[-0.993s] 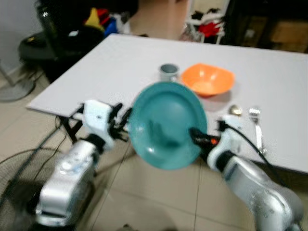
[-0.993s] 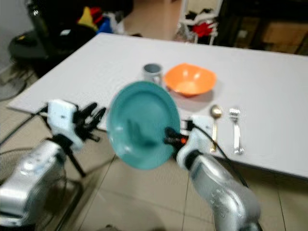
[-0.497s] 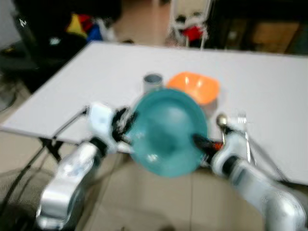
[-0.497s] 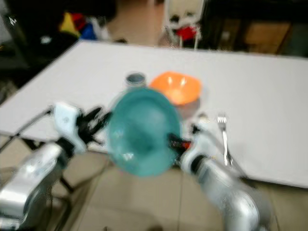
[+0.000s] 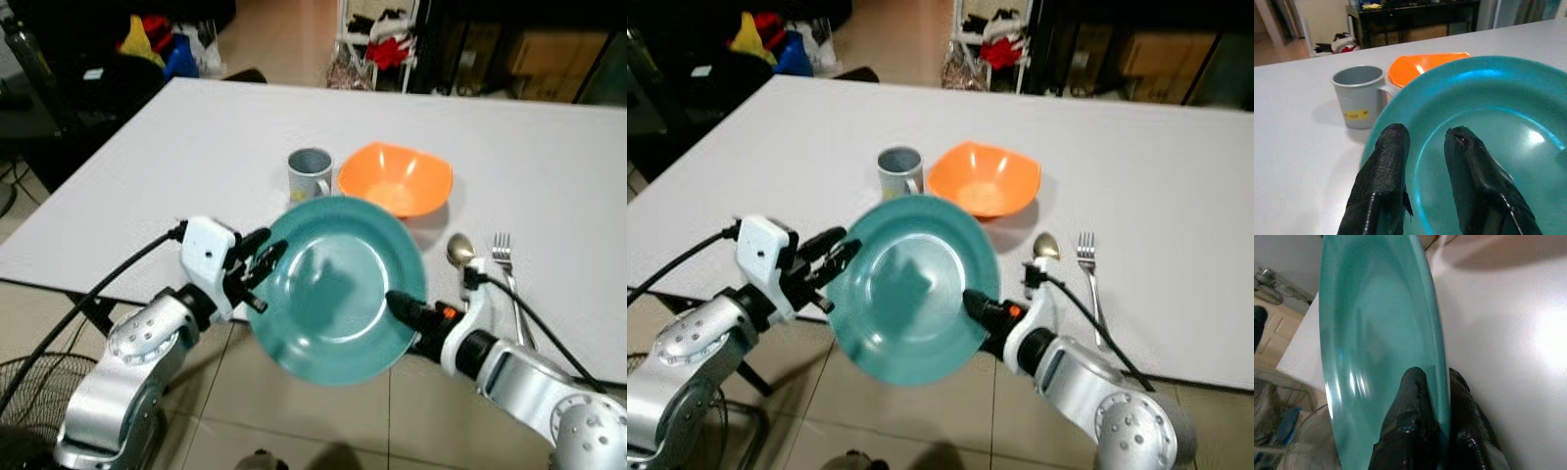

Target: Setting the table

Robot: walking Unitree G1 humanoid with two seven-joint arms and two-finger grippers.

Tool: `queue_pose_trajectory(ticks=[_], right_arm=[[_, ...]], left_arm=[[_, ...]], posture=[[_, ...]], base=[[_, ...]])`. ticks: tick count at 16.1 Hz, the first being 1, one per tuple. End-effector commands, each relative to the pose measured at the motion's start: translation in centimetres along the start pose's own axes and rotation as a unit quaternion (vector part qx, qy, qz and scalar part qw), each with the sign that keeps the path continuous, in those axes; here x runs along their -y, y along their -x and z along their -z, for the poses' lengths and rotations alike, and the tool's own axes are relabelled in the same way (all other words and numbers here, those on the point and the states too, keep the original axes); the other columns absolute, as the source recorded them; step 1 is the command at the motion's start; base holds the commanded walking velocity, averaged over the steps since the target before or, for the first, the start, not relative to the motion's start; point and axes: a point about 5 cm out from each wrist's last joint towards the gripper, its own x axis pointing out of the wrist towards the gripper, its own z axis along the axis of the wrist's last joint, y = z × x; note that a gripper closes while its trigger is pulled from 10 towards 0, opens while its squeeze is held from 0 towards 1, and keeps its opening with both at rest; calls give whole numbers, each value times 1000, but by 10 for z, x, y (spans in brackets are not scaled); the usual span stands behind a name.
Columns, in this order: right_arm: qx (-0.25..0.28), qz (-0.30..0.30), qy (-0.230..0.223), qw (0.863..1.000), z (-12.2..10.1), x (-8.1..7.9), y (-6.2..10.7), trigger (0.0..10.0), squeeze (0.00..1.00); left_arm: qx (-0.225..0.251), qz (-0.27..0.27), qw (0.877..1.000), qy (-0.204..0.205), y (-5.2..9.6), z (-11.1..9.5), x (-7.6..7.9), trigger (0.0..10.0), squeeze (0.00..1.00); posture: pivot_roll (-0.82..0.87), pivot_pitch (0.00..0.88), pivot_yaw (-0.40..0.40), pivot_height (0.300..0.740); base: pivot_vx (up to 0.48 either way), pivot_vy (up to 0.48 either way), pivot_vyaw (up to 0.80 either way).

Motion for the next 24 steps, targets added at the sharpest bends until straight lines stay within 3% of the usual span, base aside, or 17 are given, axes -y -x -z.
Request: queue_pose_trajectory(ticks=[1,4,6,13,20,24], right_arm=[[-8,-31,-7,999,-1,-8,0,10000,0],[-39,-37,-36,998,2,-4,-3,10000,0],[-37,-30,-95,994,-5,6,-12,10000,0],[-27,-15,-231,973,-25,24,-28,10000,0],[-67,-43,-235,969,-22,14,-32,10000,0],[-70,23,-276,958,-23,26,-36,10000,0]], left_arm=[[-3,18,1000,-3,3,-2,3,10000,0],[-8,46,999,-10,4,-3,4,10000,0],[-6,60,998,-13,7,-5,3,10000,0],[-17,117,993,-12,19,-11,6,10000,0],[-20,133,991,-9,22,-14,5,10000,0],[-26,146,989,-7,23,-12,11,10000,0]], posture=[[24,59,47,740],[21,62,52,740],[22,63,53,740],[30,64,48,740],[33,63,49,740],[33,56,44,740]], base=[[0,0,0],[0,0,0],[0,0,0],[0,0,0],[0,0,0],[0,0,0]])
